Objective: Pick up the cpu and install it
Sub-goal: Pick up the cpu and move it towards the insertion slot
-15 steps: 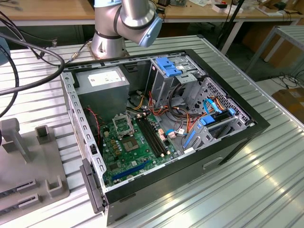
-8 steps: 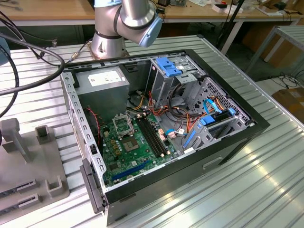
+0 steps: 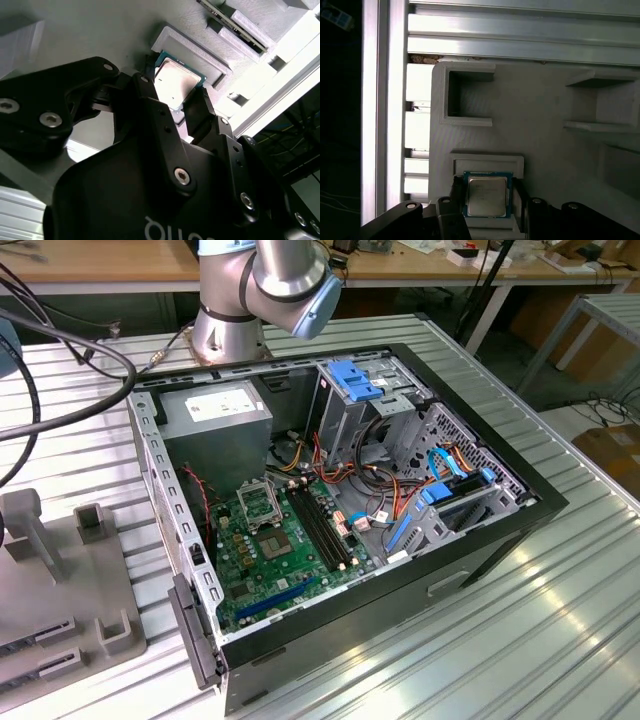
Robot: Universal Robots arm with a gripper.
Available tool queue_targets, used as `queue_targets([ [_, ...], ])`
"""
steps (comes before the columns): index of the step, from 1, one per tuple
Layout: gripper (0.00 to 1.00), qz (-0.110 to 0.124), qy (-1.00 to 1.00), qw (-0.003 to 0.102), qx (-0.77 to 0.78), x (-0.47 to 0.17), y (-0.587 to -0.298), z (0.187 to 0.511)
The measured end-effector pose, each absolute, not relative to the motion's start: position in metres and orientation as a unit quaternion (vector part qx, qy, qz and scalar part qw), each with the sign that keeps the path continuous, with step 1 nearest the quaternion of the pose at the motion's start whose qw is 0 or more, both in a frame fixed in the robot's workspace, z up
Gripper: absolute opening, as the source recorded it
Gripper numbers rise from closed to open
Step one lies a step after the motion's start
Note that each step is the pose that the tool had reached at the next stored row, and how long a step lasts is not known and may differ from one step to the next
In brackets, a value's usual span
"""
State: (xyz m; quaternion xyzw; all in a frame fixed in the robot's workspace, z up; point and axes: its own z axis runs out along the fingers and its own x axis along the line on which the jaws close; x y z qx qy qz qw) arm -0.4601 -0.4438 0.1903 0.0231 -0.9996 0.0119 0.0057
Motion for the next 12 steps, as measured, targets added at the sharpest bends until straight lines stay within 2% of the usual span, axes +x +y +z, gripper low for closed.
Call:
queue_targets([
  [12, 0.5, 0.012, -1.0, 0.006, 0.021, -0.4601, -0.4438, 0.1918],
])
